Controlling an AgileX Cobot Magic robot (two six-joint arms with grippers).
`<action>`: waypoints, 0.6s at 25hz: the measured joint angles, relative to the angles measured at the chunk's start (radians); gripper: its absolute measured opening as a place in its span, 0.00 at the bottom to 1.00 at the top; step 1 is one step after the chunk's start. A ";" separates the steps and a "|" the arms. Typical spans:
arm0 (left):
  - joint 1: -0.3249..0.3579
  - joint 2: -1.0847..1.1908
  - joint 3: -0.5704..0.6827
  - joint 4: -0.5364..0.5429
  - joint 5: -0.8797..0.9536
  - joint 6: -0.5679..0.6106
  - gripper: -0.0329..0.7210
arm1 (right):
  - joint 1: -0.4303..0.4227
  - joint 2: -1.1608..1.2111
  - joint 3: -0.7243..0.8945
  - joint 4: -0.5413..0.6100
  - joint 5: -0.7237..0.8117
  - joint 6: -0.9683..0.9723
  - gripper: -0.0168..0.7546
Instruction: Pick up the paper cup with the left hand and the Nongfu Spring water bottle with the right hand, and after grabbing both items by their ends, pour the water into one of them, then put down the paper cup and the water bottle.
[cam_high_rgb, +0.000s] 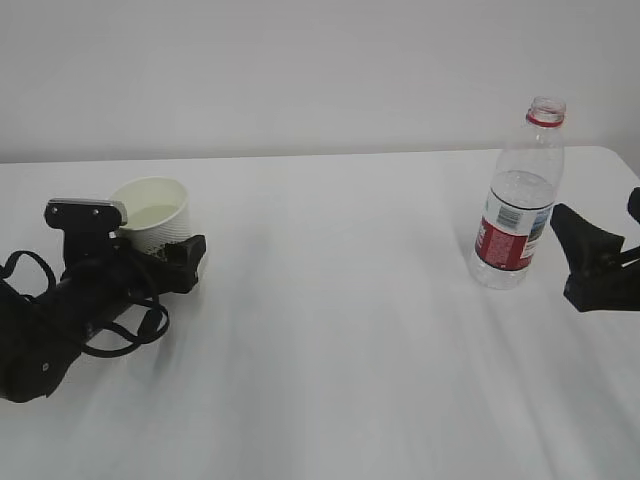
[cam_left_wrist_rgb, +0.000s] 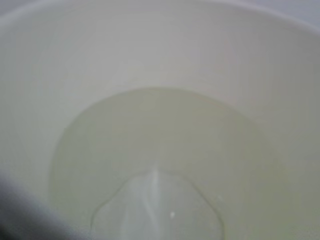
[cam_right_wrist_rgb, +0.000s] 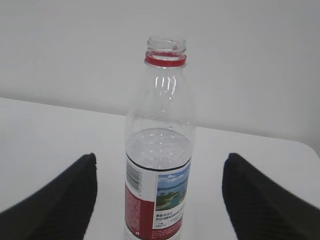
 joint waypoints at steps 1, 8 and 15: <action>0.000 0.000 0.000 -0.006 0.000 -0.019 0.92 | 0.000 0.000 0.000 0.000 0.000 0.000 0.79; 0.000 0.000 0.000 -0.061 0.000 -0.053 0.96 | 0.000 0.000 0.000 0.000 0.000 0.000 0.79; 0.000 0.000 0.000 -0.039 0.000 -0.058 0.96 | 0.000 0.000 0.000 0.000 0.000 0.000 0.79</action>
